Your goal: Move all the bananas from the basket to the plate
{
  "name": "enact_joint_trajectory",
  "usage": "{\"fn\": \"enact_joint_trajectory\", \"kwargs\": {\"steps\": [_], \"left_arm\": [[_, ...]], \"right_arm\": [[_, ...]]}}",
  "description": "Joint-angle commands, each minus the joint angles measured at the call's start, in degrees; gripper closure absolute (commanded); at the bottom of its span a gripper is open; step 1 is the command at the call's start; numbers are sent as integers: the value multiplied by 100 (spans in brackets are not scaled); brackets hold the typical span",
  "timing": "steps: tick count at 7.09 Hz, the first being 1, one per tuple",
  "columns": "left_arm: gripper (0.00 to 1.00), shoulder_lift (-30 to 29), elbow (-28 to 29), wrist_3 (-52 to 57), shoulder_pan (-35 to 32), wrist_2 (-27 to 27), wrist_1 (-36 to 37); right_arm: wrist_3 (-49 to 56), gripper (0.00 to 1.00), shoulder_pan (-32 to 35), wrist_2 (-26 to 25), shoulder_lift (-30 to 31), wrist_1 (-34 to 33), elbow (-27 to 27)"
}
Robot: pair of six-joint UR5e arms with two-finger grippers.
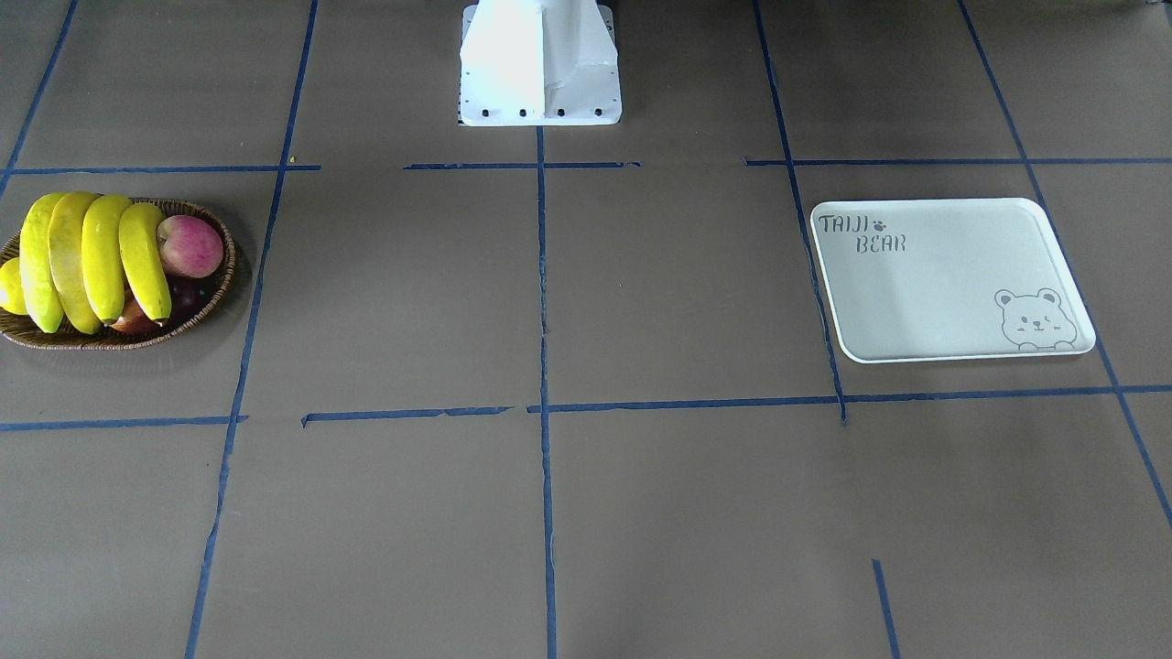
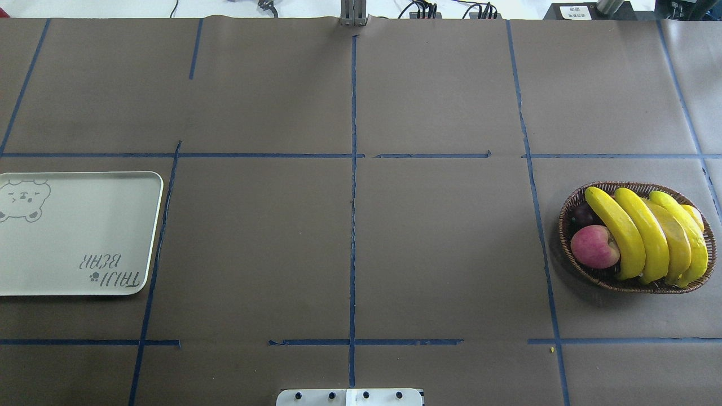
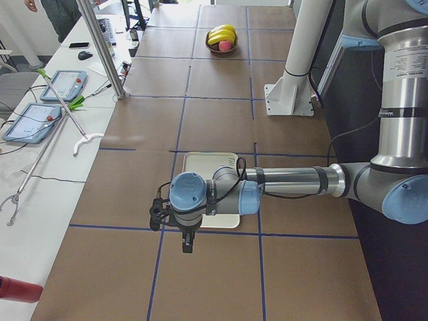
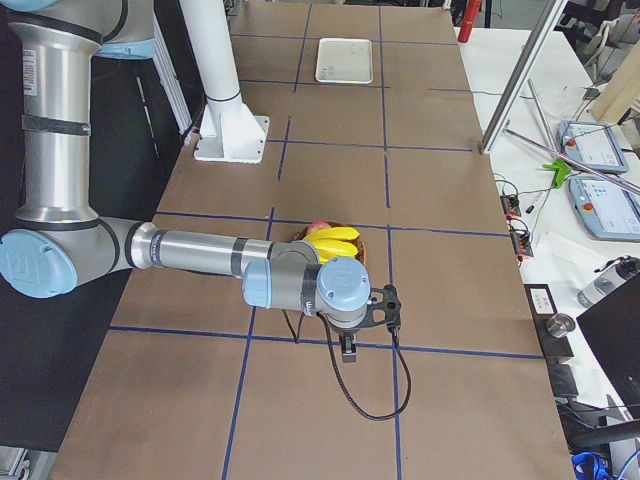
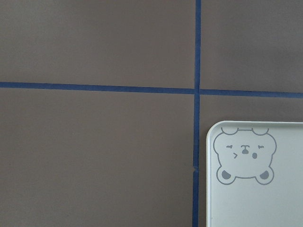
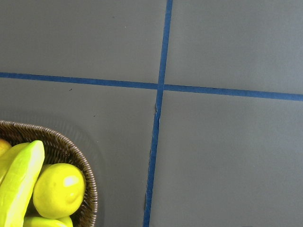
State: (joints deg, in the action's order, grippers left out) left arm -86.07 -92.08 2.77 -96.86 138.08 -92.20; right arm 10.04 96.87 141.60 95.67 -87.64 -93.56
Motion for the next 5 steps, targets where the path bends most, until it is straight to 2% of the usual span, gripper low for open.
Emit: {"fn": "enact_joint_trajectory", "kwargs": {"steps": [1,5], "left_arm": [[0,2,93,13,9,-1,-44],[0,2,94,13,10,-1,-44]], "right_arm": [[-54,0,34,-1,-13,-33,-13],[-64,0,34,43,13,-7,-13]]}}
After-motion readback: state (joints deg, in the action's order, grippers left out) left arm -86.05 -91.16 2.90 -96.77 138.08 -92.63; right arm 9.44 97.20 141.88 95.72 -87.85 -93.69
